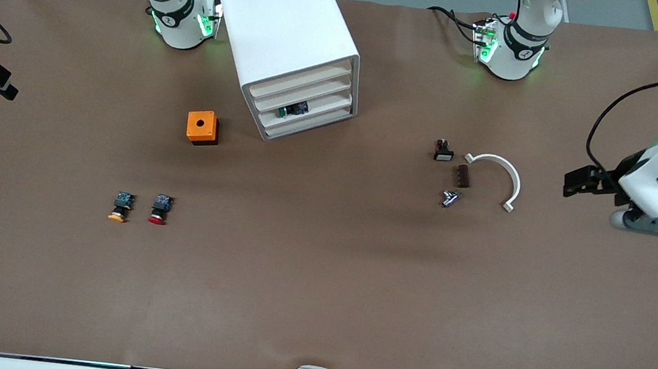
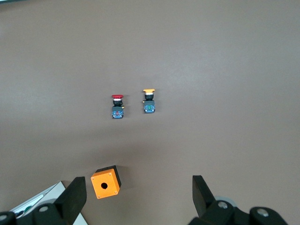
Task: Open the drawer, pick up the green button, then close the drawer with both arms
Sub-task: 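Move the left gripper from rest toward the white cabinet, then reach the left gripper to the front of the cabinet drawer, then pull the drawer open with the left gripper while the right gripper approaches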
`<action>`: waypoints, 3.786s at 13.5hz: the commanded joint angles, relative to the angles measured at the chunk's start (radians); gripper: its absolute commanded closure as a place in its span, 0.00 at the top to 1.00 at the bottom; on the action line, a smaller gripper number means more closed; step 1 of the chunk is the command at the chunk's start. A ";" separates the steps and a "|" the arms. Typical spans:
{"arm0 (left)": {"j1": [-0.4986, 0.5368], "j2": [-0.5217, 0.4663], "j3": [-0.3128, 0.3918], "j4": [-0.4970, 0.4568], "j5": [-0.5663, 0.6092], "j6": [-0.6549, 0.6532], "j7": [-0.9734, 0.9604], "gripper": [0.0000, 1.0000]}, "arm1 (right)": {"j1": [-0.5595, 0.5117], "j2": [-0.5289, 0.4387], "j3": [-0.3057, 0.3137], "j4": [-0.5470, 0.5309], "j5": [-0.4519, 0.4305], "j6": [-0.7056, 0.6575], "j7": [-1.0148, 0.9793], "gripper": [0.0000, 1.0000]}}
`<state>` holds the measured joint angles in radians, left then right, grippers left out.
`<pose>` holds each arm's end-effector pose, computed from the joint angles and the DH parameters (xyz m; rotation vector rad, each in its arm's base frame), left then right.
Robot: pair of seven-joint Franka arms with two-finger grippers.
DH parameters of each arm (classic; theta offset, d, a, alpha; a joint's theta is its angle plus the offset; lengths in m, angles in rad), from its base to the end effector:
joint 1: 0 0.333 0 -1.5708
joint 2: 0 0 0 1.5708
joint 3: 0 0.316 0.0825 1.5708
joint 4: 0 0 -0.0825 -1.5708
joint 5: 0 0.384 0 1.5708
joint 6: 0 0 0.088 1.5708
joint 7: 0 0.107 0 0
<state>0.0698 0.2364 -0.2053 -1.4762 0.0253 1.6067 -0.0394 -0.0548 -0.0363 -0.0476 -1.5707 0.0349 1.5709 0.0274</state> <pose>0.6176 -0.0683 0.5352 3.1201 -0.1485 -0.1603 0.5411 -0.0524 0.6445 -3.0993 0.2004 -0.0587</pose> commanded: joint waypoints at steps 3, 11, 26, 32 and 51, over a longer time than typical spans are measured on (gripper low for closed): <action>-0.025 0.202 -0.005 0.079 -0.004 0.030 -0.164 1.00 | -0.022 -0.002 0.015 -0.002 0.005 0.000 -0.014 1.00; -0.137 0.287 -0.005 0.076 -0.151 0.053 -0.848 1.00 | -0.014 -0.001 0.017 -0.023 0.007 0.006 0.002 1.00; -0.241 0.443 -0.005 0.079 -0.399 -0.125 -1.511 0.99 | -0.020 0.081 0.017 -0.077 0.108 0.008 0.164 1.00; -0.381 0.512 -0.003 0.079 -0.571 -0.091 -1.900 0.99 | -0.014 0.124 0.017 -0.095 0.175 0.003 0.264 1.00; -0.597 0.770 -0.003 0.079 -0.993 -0.106 -2.177 0.51 | 0.130 0.176 0.022 -0.143 0.480 0.063 0.771 1.00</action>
<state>-0.5100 0.9955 -0.2149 -1.4179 -0.9369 1.5100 -2.2021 0.0492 0.1406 -0.0232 -1.7122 0.4723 1.6096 0.7300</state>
